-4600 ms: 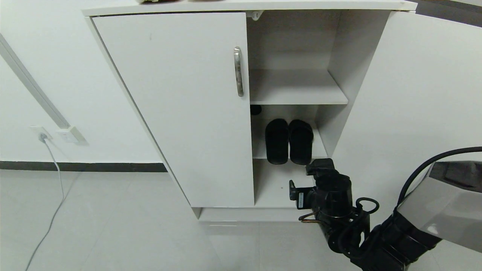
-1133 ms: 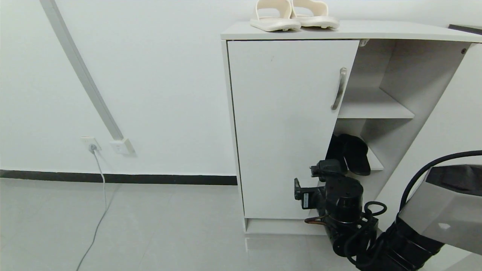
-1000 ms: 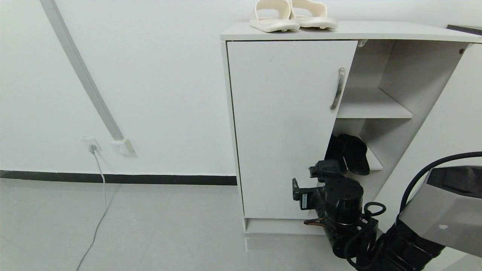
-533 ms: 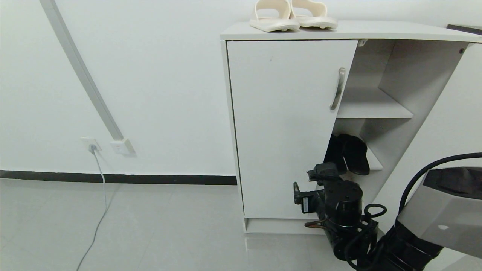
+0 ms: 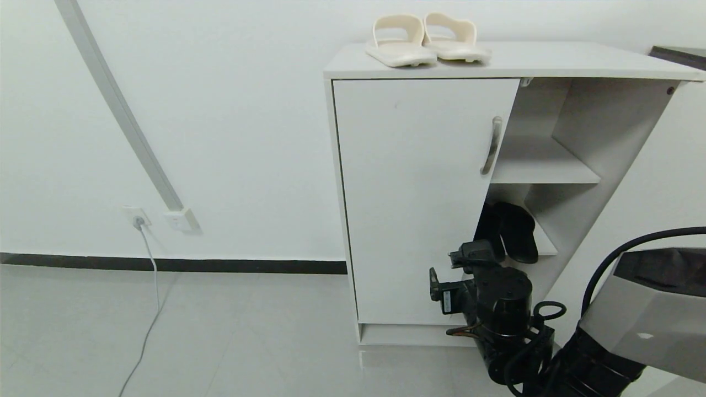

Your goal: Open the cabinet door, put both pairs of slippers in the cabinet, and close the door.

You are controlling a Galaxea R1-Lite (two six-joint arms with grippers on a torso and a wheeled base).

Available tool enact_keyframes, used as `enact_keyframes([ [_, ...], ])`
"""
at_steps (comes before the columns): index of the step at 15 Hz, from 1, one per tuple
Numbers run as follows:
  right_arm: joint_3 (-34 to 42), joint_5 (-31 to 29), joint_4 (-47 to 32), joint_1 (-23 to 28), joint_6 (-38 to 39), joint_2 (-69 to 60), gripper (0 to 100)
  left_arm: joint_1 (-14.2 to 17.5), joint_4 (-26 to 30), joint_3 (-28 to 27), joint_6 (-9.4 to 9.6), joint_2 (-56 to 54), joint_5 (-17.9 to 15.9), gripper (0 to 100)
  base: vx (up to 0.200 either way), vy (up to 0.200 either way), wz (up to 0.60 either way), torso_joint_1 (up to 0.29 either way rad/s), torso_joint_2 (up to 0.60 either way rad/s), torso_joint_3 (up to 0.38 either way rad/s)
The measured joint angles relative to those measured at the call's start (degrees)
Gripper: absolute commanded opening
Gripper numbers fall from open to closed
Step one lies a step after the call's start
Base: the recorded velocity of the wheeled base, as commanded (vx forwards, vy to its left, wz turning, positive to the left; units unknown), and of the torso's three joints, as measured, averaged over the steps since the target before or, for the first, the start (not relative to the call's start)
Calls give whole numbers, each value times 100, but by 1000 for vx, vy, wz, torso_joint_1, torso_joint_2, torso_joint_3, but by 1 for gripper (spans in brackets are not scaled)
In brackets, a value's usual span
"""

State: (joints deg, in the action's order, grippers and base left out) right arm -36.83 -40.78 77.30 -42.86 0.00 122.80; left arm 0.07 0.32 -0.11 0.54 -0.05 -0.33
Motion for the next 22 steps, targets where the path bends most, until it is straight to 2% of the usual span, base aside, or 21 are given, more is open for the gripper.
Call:
enact_keyframes([
  [11,37,9,150,20,-44,2,100,2,1,1,0,0,-2,0,0,0,0,122,-466,-344],
  [22,41,0,152,17,-51,0,100,0,1,1,-2,0,-2,0,0,0,0,207,-521,-318],
])
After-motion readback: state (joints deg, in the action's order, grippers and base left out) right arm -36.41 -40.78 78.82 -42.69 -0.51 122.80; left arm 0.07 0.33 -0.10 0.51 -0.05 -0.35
